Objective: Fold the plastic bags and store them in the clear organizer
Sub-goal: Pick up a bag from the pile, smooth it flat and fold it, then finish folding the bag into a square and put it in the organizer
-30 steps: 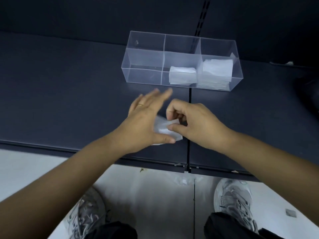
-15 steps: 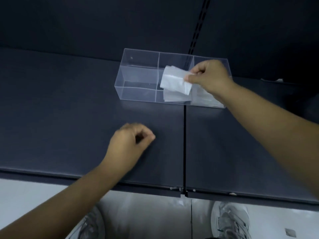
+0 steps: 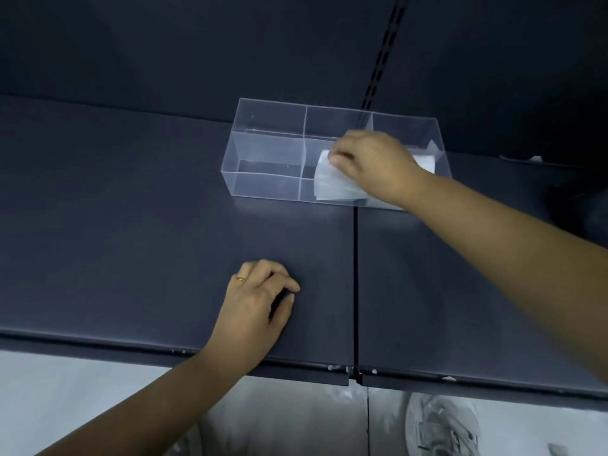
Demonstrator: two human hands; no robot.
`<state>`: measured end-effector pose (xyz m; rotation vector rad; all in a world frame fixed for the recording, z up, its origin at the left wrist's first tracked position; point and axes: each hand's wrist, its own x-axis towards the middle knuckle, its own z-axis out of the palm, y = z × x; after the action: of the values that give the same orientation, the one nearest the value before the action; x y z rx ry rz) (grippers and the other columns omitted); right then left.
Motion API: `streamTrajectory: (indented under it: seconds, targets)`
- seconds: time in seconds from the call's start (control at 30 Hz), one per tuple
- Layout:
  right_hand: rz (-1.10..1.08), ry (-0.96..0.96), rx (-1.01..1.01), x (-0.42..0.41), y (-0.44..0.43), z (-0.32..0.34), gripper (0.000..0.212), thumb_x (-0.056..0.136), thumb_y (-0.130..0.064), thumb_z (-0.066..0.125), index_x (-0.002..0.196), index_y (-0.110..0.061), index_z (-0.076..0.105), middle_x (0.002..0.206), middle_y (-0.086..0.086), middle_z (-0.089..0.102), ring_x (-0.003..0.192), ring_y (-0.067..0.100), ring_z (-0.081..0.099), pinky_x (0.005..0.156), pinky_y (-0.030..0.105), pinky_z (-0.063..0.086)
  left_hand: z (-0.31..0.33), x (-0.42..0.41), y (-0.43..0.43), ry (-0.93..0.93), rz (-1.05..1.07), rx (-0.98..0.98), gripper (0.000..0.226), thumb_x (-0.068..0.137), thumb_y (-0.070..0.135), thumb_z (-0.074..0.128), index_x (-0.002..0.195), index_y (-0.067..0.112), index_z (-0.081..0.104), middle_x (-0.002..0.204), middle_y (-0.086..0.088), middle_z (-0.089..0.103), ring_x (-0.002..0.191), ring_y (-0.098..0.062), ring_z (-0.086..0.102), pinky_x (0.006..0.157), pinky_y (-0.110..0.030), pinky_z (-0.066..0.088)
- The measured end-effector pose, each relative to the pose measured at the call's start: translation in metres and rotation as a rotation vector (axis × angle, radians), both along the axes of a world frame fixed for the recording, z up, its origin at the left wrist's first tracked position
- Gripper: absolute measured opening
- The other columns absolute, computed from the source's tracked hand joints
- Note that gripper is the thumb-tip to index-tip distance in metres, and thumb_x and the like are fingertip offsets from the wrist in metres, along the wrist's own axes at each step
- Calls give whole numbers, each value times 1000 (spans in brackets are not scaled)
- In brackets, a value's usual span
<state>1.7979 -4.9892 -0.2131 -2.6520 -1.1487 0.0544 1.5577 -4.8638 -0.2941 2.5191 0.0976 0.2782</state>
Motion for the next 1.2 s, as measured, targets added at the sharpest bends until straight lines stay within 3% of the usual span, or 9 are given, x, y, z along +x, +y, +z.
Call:
streamTrajectory:
  seconds: [0.17,0.27,0.4,0.53,0.63,0.83,1.0,1.1,1.2]
  targets:
    - [-10,137,-304,-20,-3,4,71,96,-60,20,103,-7,65,107,11,63,100,29,56,89,42,46,-2,-12,-3,51,-38,119,32,90,28,51,116,14,64,121,-3,57,115,-18,45,102,-38,36]
    - [59,-11,-20,-54,-16,14,51,100,-47,34,115,-9,64,120,8,60,111,27,53,94,36,39,-3,-27,-5,156,-126,357,54,96,43,32,138,13,48,146,-6,44,137,-23,37,114,-41,22]
    - [335,-26,404,-166,-64,2,34,99,-29,42,86,-9,66,87,8,62,81,28,57,73,38,46,-8,-42,-6,219,-144,481,64,98,51,21,148,13,33,155,-6,29,144,-24,25,115,-49,22]
    - [469,267,-55,-254,-129,-70,30,96,-43,43,111,-24,61,130,6,50,94,17,58,77,32,52,-10,-43,-5,219,-129,507,65,98,52,19,150,15,29,157,-5,26,145,-22,20,117,-48,17]
    - [315,475,-483,-256,-157,-127,68,91,-67,31,149,-33,24,160,0,-12,128,22,39,103,36,35,-12,-44,-6,203,-126,524,65,98,52,18,150,14,28,157,-5,26,145,-23,21,117,-48,17]
    - [280,551,-497,-260,-146,-155,80,88,-65,38,148,-15,27,155,6,21,140,22,22,112,32,16,-9,-46,-4,236,-133,491,67,98,57,14,151,17,23,159,-2,18,147,-18,11,120,-42,6]
    - [276,761,23,-267,-117,-76,23,80,-26,75,100,-23,65,99,-12,56,92,9,53,82,25,43,16,-57,-2,389,-135,-133,74,86,75,21,143,32,39,155,18,24,144,3,5,118,-28,-4]
    - [71,916,343,-244,-104,-22,28,73,-15,79,93,-28,63,89,-3,64,74,13,57,71,25,47,52,-64,-14,568,-307,-755,77,77,82,38,138,36,46,138,24,50,135,2,36,113,-30,24]
    - [-52,1006,584,-213,-94,6,34,76,5,73,96,-20,65,87,8,65,76,17,57,71,24,48,72,-60,-25,640,-356,-874,62,77,46,74,131,23,53,119,5,66,113,-11,61,97,-31,47]
